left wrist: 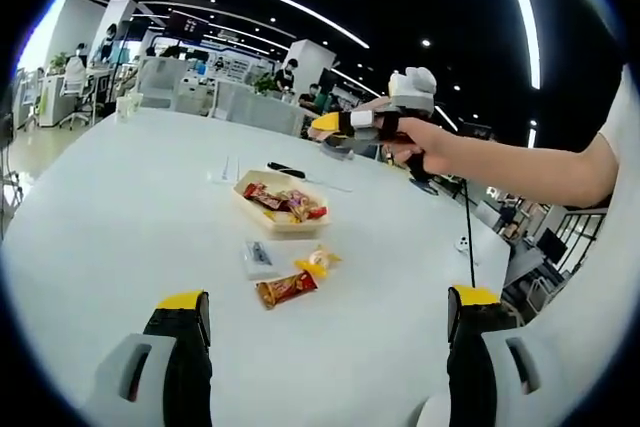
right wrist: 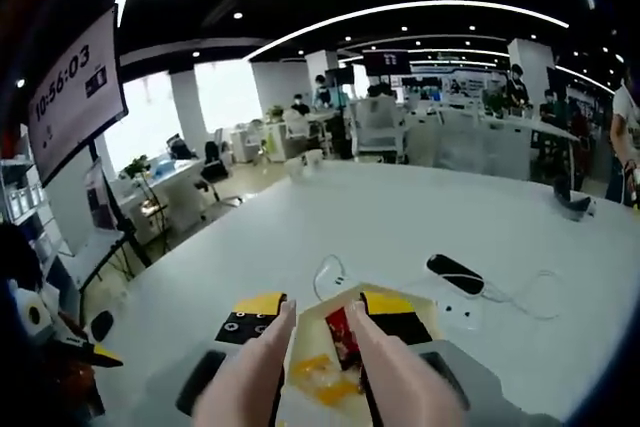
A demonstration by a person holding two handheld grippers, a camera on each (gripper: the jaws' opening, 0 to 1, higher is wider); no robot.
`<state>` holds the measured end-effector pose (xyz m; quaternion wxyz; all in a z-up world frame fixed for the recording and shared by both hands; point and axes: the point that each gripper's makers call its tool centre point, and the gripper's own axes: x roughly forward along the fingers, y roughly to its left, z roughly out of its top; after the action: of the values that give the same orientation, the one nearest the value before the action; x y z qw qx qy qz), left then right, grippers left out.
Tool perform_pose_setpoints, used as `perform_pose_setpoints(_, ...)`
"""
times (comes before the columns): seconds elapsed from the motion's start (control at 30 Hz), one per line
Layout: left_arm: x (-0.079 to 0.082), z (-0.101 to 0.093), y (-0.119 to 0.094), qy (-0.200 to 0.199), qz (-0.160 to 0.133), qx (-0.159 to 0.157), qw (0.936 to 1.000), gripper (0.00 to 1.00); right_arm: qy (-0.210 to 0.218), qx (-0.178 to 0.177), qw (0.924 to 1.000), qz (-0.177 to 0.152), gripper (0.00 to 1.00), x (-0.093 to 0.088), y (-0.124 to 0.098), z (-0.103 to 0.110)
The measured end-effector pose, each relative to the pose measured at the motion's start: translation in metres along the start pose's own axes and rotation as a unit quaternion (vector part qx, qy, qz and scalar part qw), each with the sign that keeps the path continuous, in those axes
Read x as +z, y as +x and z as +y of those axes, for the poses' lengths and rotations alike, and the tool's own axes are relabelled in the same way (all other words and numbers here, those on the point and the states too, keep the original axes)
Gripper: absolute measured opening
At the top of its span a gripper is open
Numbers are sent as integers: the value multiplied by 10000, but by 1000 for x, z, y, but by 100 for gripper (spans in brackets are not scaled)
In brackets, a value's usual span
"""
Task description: Place the target food into the container with the food tongs after gripping and lifting it, then release it inside without dropping or visibly crushing the food.
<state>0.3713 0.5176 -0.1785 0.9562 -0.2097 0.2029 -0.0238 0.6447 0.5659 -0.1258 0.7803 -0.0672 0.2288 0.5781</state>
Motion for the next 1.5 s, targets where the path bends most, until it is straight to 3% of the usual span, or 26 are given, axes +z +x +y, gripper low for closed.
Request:
perform_pose_setpoints(0.53,-2,-18,9,142,163,-193,9996,99,29,26,10000,79,28,-25,-25,-10)
perform_pose_setpoints(0.67,4,-21,13,158,118,-233,9995,99,75,-11,9999,92,28,-27,-30,-16)
perform_pose_setpoints(0.9,10,-25,21,228,91,-318,9992,99,17,40,10000,25,28,-25,-34,-15)
perform_pose_setpoints(1.5,6,-30,35,165,194,-519,9983,99,4,311,9993,184,29,-45,-46,-5)
